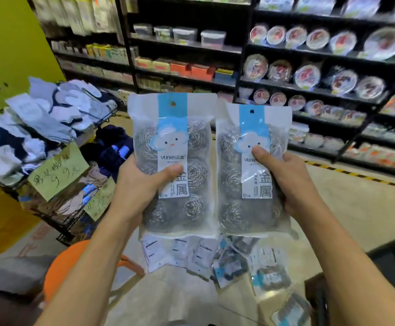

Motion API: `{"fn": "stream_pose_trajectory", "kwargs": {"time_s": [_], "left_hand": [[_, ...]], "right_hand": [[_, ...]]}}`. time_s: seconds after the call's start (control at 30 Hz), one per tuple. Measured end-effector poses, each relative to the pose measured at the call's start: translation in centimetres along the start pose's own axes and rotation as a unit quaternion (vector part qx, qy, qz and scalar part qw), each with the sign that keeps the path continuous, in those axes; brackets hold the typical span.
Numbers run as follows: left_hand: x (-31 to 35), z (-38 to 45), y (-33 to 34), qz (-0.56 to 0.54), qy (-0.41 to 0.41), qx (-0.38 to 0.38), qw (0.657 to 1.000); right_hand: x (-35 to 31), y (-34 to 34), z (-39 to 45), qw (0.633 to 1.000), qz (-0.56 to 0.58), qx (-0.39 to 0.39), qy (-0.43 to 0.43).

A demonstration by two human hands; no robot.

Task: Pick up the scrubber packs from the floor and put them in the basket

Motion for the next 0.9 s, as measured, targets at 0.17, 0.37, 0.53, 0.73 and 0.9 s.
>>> {"fn": "stream_pose_trajectory", "kwargs": {"time_s": [0.17,0.37,0.53,0.73,0.9], "left_hand": [[1.3,-0.4,1.3,-0.007,0.001,-0.028,1.0],[2.2,-0.6,1.9,-0.005,-0.014,-0.117,0.993],[2.2,-1.3,1.9,-0.012,-0.028,-0.214,0.976],[1.6,-4.5,3.0,-0.008,-0.081,-0.361,0.929],[1.0,-12.2,5.7,0.012,-0.102,-0.504,0.857]], "right_hand": [[-1.2,-1.6,-2.1,0.999,0.015,0.034,-0.016],[-0.6,-2.6,-7.0,0.993,0.029,0.116,-0.013],[0.4,-2.3,-13.2,0.975,0.035,0.22,-0.003],[2.1,-1.1,-24.8,0.925,0.065,0.375,0.008],[3.8,-0.7,-37.1,0.847,0.057,0.527,0.029]]}}
Point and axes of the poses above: each hand's wrist, its own z-axis towards the middle knuckle, its own y-axis out of the palm, x = y × z, the point moved 2 cm from there along z, towards the middle knuckle, and after that the axes turned 9 degrees about -z, right-handed, at the moved point
